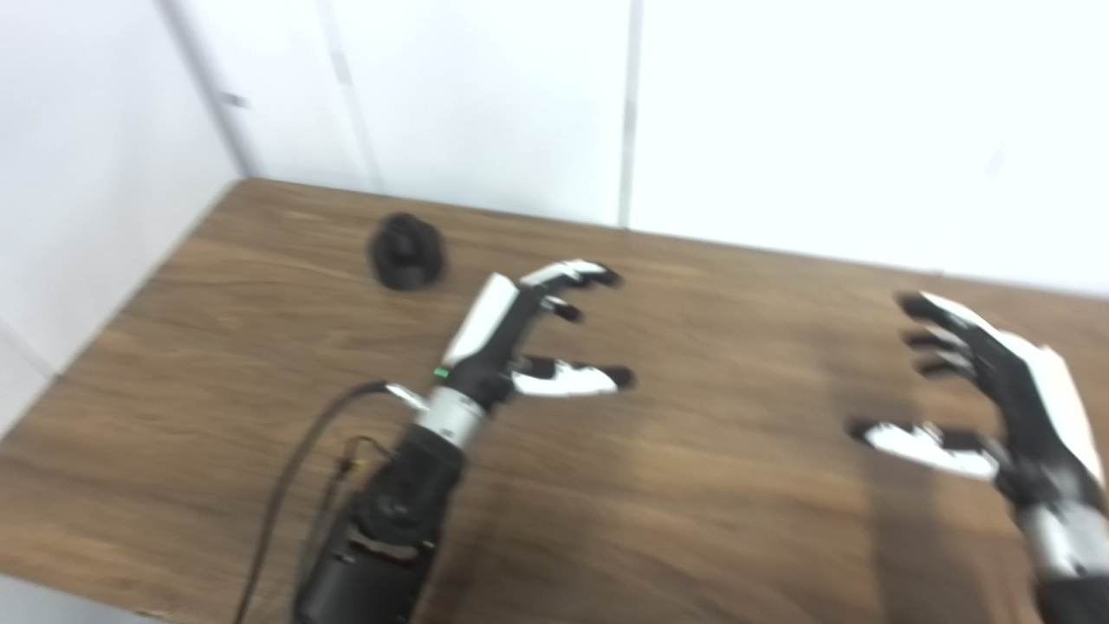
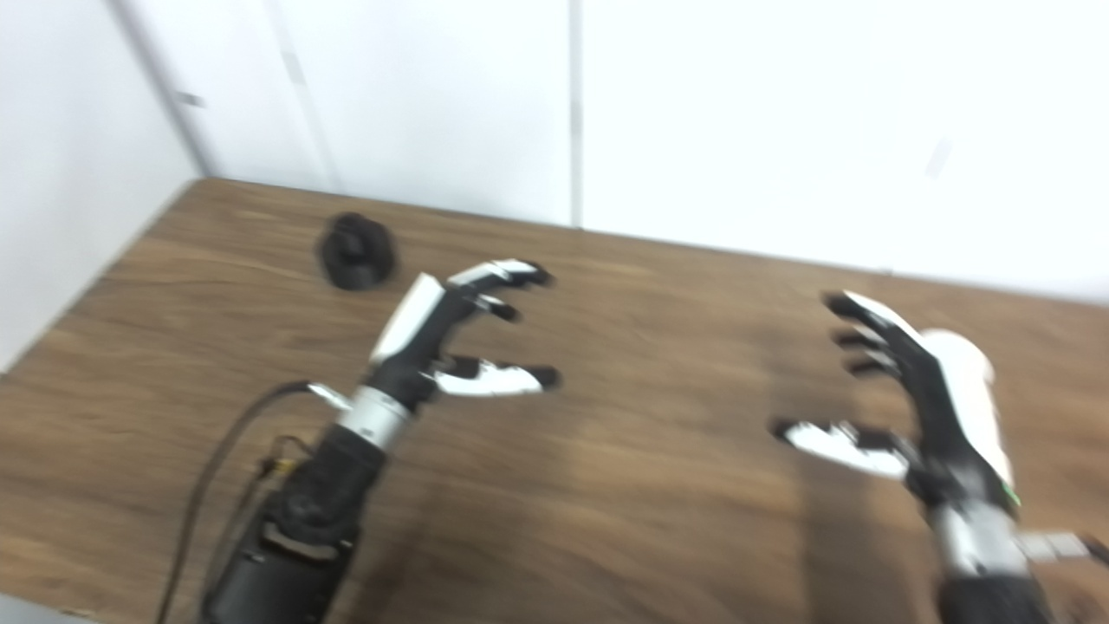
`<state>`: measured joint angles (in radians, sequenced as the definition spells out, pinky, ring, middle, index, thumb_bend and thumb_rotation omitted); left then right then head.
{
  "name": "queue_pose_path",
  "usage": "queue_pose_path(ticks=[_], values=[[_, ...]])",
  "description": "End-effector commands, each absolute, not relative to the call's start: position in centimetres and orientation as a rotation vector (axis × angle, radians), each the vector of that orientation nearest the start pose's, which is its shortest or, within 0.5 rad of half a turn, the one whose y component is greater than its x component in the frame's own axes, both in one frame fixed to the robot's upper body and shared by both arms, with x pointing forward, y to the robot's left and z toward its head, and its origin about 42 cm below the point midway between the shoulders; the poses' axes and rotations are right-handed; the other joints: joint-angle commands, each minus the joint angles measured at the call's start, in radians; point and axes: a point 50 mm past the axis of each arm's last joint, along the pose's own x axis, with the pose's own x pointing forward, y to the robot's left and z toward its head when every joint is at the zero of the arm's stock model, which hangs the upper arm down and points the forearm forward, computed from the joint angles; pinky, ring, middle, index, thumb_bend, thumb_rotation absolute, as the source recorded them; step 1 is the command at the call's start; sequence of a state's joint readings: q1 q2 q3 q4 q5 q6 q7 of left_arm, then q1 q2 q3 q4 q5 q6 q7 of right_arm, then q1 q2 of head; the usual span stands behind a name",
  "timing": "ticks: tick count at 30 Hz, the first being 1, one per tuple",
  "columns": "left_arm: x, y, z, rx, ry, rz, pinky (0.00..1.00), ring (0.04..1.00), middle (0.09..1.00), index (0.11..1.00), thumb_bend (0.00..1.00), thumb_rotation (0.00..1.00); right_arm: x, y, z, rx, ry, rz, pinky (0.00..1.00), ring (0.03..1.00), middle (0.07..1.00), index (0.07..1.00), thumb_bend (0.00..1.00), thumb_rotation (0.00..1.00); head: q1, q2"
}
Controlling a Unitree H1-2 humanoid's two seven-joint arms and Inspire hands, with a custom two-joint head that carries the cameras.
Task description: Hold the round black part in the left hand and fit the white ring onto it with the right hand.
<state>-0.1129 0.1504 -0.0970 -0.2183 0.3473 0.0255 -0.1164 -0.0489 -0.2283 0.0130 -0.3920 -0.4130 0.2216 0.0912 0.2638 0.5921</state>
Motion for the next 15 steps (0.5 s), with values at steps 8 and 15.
queue_pose_path(ticks=[8, 15], values=[[31.56, 20.64, 19.29, 0.514, -0.365, -0.165, 0.70, 0.850, 0.851, 0.728, 0.80, 0.22, 28.43, -26.10, 22.41, -0.620, -0.282, -0.006, 0.67, 0.753, 0.822, 0.788, 0.72, 0.01, -0.001, 0.000], [31.60, 20.72, 19.61, 0.513, -0.381, -0.139, 0.70, 0.847, 0.854, 0.714, 0.80, 0.21, 28.56, -26.25, 22.33, -0.618, -0.279, -0.003, 0.67, 0.754, 0.820, 0.787, 0.73, 0.02, 0.004, -0.004]])
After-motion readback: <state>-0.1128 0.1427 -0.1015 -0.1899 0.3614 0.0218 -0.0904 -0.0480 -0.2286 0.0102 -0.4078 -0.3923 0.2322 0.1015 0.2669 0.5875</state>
